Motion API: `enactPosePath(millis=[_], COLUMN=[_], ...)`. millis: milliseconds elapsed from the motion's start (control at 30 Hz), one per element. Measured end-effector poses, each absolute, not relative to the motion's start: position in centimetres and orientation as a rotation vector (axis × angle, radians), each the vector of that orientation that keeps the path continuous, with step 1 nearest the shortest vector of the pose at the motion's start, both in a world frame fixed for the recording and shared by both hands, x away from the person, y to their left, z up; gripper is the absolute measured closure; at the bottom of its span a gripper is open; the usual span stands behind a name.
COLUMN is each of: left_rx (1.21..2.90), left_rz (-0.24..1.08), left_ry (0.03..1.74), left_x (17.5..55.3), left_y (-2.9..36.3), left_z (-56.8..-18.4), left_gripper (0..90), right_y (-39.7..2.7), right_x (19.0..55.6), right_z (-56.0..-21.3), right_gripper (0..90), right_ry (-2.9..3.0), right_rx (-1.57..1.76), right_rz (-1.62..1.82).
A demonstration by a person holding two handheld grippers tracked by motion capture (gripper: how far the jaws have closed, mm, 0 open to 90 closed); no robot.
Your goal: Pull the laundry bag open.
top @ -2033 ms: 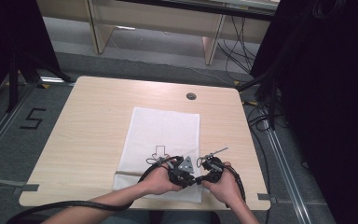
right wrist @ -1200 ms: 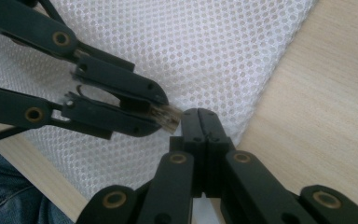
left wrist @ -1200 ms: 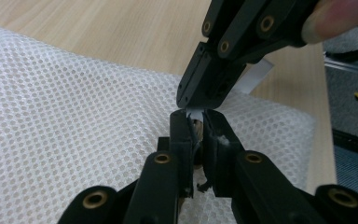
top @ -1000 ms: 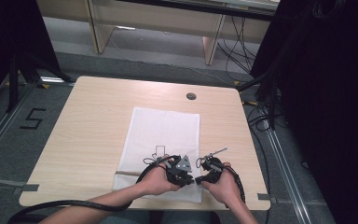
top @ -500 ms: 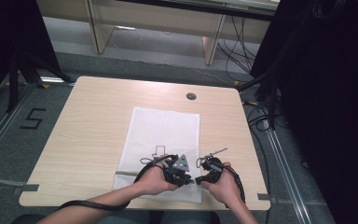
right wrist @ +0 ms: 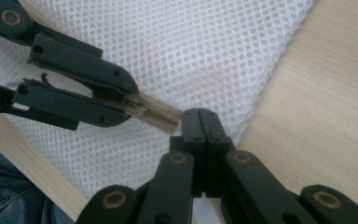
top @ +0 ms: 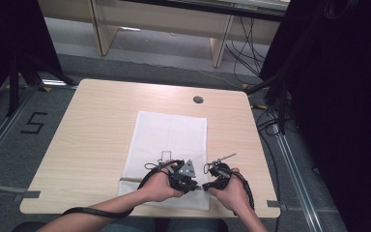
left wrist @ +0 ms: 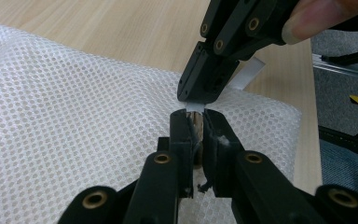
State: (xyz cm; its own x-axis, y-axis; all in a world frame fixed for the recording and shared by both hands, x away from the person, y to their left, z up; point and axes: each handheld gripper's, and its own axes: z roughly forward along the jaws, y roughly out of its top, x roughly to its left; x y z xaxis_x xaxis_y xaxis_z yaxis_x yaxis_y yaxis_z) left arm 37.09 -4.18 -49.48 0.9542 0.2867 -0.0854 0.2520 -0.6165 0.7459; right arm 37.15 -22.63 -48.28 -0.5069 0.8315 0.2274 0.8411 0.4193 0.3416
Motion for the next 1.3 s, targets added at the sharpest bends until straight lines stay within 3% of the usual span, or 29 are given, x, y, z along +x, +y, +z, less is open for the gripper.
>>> enactPosePath(millis=[1300], left_rx=[2.257], left_rz=[0.055], left_ry=[0.382], left_x=[37.3], left_y=[-2.7], left_z=[-48.6], left_gripper=[82.4], right_y=[-22.6], right_x=[37.1], right_z=[-48.3], right_gripper=[90.0], right_ry=[-2.638], right_rx=[-1.539], right_rz=[-0.669])
